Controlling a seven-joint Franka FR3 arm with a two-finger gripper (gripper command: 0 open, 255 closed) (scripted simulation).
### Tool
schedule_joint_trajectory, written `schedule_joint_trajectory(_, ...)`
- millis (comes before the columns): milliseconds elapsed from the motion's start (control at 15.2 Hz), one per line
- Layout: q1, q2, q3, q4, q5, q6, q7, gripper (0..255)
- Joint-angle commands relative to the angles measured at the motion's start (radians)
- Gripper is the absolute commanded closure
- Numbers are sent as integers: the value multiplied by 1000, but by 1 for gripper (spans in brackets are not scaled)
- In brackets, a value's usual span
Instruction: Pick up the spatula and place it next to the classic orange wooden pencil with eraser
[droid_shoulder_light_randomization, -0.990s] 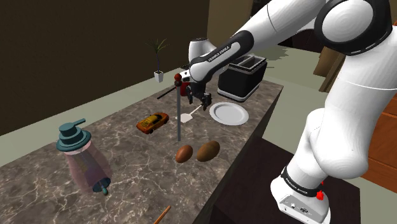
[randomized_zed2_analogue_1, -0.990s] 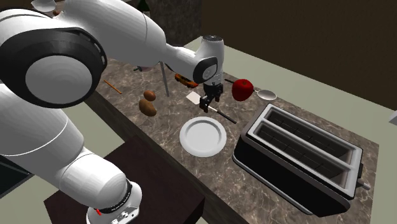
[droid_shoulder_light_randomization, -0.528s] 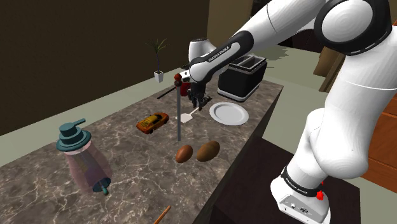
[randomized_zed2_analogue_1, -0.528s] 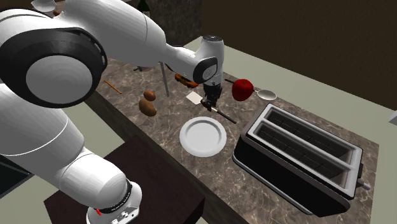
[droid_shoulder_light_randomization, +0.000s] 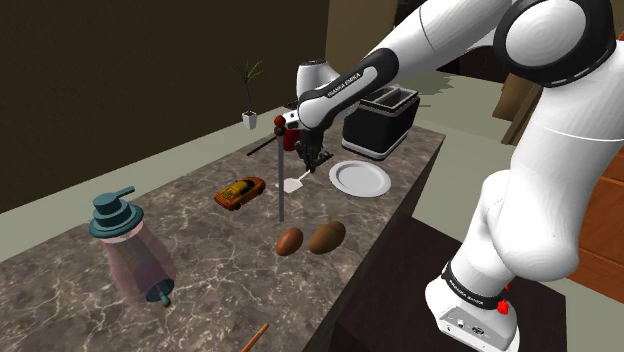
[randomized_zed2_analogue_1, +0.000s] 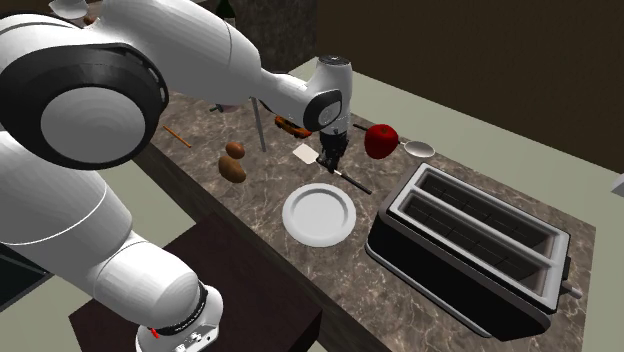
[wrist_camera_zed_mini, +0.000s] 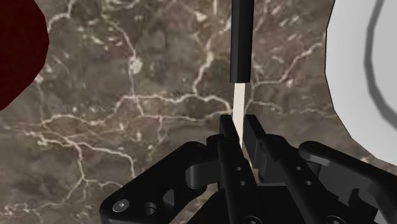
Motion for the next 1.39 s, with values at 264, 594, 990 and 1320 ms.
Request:
schedule_joint_trajectory(264, 3, -41, -1, 26, -15, -65, 8, 255)
schedule_joint_trajectory(594, 5, -76, -1, 58, -27, -130, 14, 255)
schedule_joint_trajectory(990, 7, -111, 1, 102, -38, -208, 18, 255)
schedule_joint_trajectory(1320, 66, -159, 65, 49, -52, -210, 150, 255)
